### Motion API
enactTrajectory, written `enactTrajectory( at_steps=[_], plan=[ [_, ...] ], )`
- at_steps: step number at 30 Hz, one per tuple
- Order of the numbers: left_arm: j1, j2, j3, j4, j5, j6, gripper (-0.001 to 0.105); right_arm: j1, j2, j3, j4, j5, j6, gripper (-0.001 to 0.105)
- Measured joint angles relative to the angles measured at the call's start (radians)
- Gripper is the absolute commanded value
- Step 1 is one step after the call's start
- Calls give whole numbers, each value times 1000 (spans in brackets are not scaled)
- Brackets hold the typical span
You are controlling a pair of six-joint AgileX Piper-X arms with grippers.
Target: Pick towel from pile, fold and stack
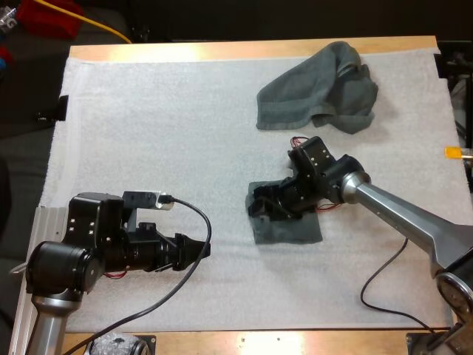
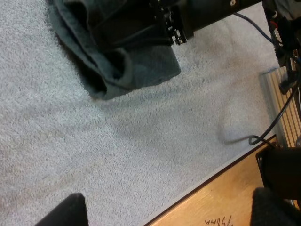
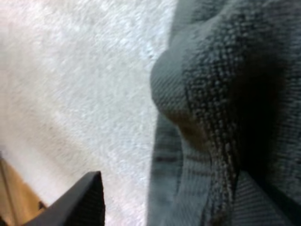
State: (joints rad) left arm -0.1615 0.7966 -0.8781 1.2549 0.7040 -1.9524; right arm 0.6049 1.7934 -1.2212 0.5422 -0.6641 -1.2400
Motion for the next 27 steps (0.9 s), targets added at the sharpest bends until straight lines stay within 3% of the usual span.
enactTrajectory(
  at_steps=[13,19,27],
  plan=[
    [0,0,0,0,0,7,68,53,-25,0,8,-20,0,58],
    [0,0,0,0,0,7,68,104,-25,0,29,86,0,58],
    [0,0,0,0,0,7,68,110,-23,0,25,108,0,58]
  ],
)
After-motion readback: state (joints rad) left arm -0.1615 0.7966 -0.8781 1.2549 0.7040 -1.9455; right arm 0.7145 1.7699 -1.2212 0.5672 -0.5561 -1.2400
